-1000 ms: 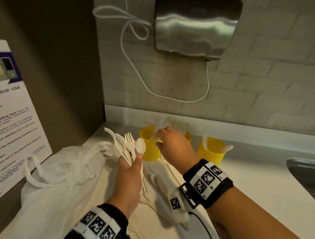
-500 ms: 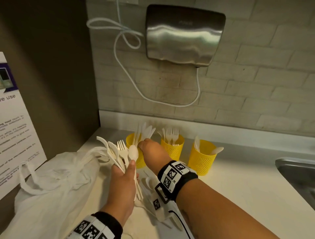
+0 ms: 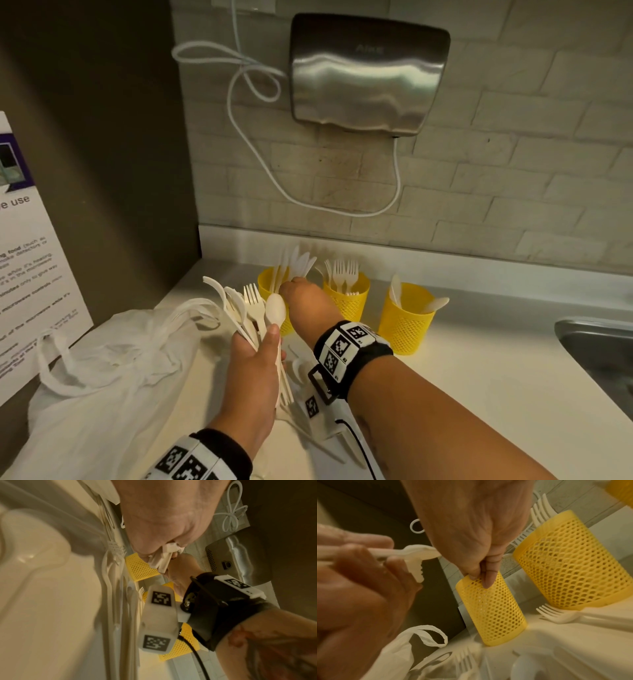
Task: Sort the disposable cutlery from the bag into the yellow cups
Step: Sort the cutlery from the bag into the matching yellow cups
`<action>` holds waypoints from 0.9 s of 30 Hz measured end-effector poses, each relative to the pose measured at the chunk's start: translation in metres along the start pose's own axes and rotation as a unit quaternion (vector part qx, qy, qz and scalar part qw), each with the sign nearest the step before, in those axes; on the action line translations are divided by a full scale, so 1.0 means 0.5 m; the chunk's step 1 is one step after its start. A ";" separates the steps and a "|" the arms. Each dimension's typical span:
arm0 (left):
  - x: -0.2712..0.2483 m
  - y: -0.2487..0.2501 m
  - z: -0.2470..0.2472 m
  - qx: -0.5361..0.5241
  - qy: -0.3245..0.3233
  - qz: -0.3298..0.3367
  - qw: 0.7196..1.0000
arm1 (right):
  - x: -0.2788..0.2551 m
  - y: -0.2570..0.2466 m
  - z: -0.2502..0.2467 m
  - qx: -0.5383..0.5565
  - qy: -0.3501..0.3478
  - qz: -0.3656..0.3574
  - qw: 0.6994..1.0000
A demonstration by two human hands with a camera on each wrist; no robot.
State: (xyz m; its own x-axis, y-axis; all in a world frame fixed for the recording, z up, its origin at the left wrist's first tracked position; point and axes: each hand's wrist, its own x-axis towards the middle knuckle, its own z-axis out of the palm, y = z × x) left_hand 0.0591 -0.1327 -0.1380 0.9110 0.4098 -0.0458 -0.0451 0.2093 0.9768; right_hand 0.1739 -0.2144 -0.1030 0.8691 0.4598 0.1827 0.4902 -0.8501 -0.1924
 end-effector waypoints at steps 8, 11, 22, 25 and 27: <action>0.003 0.022 0.002 -0.049 -0.038 0.023 0.998 | -0.087 0.001 -0.044 0.214 0.124 0.083 0.965; 0.000 0.023 0.022 -0.060 -0.068 0.025 0.996 | -0.159 -0.005 -0.062 0.410 0.021 0.163 0.897; -0.039 -0.009 0.121 -0.013 -0.198 -0.041 0.979 | -0.259 0.022 -0.060 0.548 0.144 0.281 0.775; -0.038 -0.011 0.138 -0.011 -0.229 -0.054 0.972 | -0.262 0.034 -0.067 0.613 0.177 0.320 0.700; -0.038 -0.009 0.144 -0.016 -0.241 -0.051 0.969 | -0.264 0.042 -0.083 0.691 0.219 0.324 0.608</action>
State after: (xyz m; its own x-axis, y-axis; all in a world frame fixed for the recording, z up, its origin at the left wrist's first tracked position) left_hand 0.0714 -0.2054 -0.1266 0.9967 -0.0747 -0.0323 0.0506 0.2578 0.9649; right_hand 0.0665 -0.3037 -0.0911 0.9566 -0.2260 -0.1837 -0.0959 0.3511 -0.9314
